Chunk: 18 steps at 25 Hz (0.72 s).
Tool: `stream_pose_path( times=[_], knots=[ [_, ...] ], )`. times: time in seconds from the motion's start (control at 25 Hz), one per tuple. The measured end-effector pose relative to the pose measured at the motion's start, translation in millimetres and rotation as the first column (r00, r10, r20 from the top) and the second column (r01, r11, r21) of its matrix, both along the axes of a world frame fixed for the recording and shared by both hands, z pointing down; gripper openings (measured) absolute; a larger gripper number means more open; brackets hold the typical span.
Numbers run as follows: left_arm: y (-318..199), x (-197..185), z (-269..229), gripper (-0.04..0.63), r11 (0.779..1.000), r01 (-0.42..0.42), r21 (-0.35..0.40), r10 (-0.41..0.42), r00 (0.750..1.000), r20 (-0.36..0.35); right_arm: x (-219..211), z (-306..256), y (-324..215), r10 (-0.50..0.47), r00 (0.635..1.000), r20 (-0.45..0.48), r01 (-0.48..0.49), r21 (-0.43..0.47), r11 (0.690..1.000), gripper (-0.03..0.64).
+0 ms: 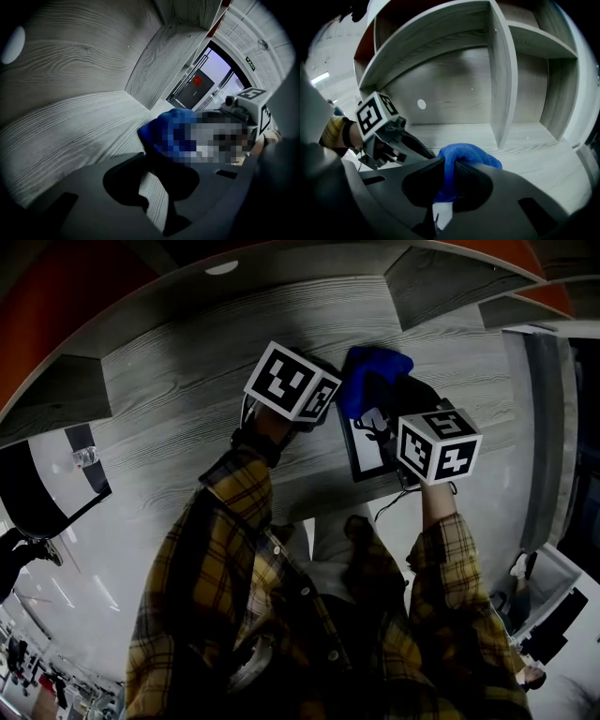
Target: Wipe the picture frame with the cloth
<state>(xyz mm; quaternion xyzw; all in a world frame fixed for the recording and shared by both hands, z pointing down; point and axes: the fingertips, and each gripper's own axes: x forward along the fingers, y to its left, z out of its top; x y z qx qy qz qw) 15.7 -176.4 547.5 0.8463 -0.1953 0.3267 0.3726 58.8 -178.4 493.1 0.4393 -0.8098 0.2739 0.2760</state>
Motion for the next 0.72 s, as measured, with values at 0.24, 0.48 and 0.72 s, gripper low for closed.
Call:
stream_pose_path(
  times=[0.24,0.48,0.72],
  knots=[
    [-0.1,0.4,-0.1,0.072,1.0,-0.001,-0.001,0.001,1.0,-0.003,11.6,37.6,1.0,-0.012,0.995,-0.097,0.011,-0.016,1.0,0.048],
    [1.0,0.1,0.1,0.072,1.0,0.005,0.001,-0.005,1.0,-0.001,21.9,45.6,31.1,-0.005,0.996,-0.087,-0.003,-0.093,0.996,0.048],
    [0.8,0.0,-0.2,0.072,1.0,0.005,-0.001,-0.005,1.0,-0.002,30.7,45.9,64.5,0.002,0.996,-0.087,-0.016,-0.159,0.987,0.048]
  ],
)
